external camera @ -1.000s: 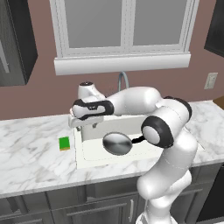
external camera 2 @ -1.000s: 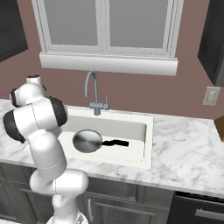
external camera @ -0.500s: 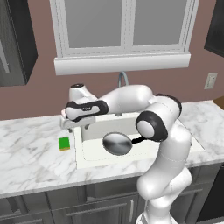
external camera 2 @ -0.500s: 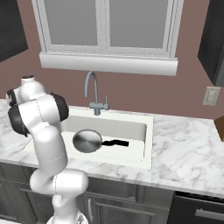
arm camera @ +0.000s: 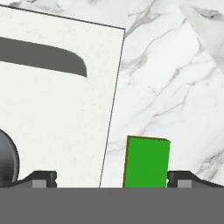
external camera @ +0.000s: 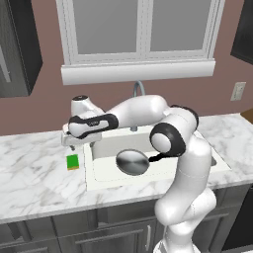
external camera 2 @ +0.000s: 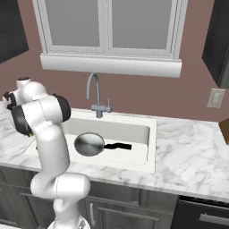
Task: Pick the pan and sponge and place them into the sink. Then turn on the water.
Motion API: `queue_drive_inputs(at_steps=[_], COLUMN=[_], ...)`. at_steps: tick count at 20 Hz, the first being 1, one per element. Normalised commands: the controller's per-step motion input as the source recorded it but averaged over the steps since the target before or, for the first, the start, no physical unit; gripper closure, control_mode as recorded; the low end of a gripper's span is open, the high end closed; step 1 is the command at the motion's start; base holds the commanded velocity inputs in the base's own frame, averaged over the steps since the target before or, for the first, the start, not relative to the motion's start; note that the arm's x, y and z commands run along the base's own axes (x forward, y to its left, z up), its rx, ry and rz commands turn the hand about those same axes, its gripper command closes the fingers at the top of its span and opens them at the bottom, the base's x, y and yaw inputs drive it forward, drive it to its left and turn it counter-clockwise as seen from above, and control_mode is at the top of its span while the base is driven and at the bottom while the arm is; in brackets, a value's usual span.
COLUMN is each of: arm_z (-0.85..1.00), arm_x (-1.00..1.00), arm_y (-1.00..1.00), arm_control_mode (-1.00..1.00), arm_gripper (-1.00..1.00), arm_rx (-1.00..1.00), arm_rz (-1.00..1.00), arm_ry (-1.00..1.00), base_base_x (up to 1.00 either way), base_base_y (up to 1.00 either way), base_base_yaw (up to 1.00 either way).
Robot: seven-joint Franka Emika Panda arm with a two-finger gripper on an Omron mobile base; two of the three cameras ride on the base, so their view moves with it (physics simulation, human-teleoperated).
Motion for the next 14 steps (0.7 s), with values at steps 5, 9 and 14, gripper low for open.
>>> queue_drive_inputs(at_steps=[5, 9, 14], arm_z=[-0.07, -0.09, -0.1], arm_x=[0.0, 0.04, 0.1], arm_y=[0.24, 0.21, 0.03], arm_control_mode=[-1.0, -1.0, -1.0], arm_gripper=[-1.0, -1.0, -1.0], arm_rx=[0.0, 0.0, 0.0], arm_rz=[-0.11, -0.1, -0.06], arm_ry=[0.0, 0.0, 0.0], base_base_x=[0.0, 0.0, 0.0], base_base_y=[0.0, 0.0, 0.0], base_base_yaw=[0.0, 0.0, 0.0])
